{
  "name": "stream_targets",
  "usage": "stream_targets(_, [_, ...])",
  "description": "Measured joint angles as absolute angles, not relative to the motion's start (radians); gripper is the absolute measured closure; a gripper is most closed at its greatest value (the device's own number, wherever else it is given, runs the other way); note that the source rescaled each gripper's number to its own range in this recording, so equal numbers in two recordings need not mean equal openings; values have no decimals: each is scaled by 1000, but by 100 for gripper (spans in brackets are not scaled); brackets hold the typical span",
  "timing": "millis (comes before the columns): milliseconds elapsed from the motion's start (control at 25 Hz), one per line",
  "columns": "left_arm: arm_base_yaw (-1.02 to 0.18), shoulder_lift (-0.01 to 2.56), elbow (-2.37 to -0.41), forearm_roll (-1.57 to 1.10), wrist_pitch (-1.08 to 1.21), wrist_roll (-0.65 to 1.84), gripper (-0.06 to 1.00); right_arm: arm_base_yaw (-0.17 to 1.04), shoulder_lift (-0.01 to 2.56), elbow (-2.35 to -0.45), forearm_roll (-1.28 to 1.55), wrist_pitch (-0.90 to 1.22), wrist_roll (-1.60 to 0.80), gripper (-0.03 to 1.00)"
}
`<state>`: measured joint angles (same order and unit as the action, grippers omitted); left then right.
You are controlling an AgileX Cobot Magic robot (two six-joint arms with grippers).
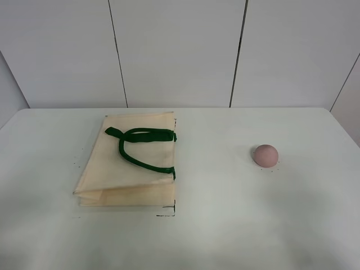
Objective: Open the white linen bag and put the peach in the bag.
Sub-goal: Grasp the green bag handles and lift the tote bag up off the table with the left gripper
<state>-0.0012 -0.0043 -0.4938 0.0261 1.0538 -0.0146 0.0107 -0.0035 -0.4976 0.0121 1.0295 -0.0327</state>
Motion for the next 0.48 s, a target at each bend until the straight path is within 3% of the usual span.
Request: stream_targets(480, [-1,36,-528,25,1053,-16,4,11,-4,-498,12,1030,-33,-3])
